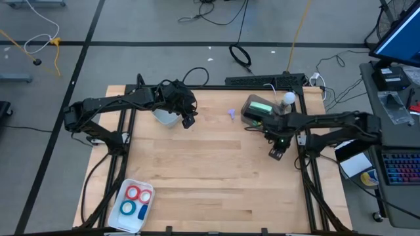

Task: Pick and place Stapler, Stapler remover, tape
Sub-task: Put the light blue staple remover into the grey bin

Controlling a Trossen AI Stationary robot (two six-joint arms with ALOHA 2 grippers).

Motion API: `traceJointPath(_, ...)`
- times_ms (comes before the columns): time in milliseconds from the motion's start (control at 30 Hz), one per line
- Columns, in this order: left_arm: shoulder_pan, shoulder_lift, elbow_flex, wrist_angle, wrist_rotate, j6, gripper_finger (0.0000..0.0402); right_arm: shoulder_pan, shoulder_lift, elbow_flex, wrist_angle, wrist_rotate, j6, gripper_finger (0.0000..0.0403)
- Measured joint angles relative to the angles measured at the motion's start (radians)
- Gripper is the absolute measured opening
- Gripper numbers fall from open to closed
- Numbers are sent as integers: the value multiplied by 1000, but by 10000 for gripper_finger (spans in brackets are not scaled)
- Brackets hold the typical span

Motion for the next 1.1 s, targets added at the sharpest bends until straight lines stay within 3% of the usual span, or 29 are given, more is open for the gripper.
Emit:
traceJointPath(233,0,0,0,1,1,0,131,23,-114,0,66,-176,59,1)
traceJointPath(433,-3,0,0,8,107,0,131,23,-200,0,422,-335,169,1)
traceJointPath(600,-29,0,0,86,206,-13,131,22,-207,0,825,-308,266,1)
traceJointPath(733,-62,0,0,206,244,-20,131,17,-162,0,995,-220,270,0)
traceJointPath(1000,-119,0,0,392,228,99,131,-7,-12,0,1248,-93,240,0)
traceJointPath(1100,-140,0,0,397,146,123,131,-7,30,1,1328,-47,212,0)
